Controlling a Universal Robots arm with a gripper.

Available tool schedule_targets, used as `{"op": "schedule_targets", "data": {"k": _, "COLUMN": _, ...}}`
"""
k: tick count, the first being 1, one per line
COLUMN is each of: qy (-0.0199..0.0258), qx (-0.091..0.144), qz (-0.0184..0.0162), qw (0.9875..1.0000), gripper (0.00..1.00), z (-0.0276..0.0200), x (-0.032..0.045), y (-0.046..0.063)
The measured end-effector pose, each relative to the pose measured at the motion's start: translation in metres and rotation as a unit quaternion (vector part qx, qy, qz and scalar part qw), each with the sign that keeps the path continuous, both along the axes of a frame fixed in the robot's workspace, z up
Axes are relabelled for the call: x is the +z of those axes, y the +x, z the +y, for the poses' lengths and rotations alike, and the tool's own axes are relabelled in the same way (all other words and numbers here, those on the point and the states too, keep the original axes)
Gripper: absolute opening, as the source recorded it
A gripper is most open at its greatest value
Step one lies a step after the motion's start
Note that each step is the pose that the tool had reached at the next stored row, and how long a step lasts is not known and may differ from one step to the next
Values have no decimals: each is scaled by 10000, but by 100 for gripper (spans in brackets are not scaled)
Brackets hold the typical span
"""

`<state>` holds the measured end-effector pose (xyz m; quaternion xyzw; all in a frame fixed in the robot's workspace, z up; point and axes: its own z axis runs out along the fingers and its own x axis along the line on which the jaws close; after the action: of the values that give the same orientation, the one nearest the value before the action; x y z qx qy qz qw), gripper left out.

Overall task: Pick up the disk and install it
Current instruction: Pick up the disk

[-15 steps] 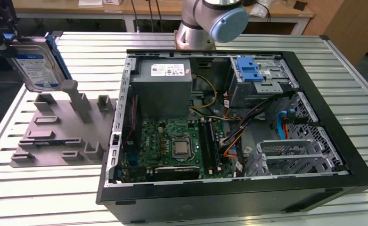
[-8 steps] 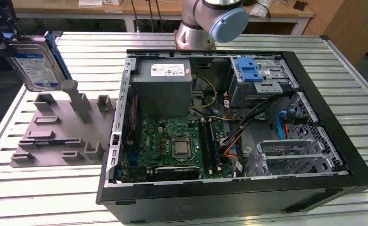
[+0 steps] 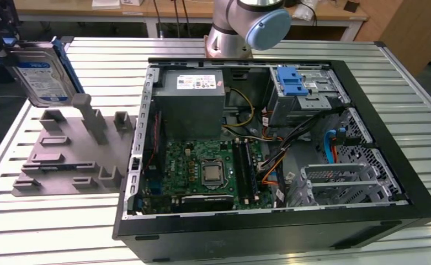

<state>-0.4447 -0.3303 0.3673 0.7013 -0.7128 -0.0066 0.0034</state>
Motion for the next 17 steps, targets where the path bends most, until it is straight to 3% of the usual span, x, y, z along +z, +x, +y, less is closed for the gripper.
{"op": "schedule_targets", "data": {"k": 17, "qy": 0, "qx": 0, "qz": -1, "qw": 10000, "gripper": 36, "z": 0, "x": 114, "y": 0}}
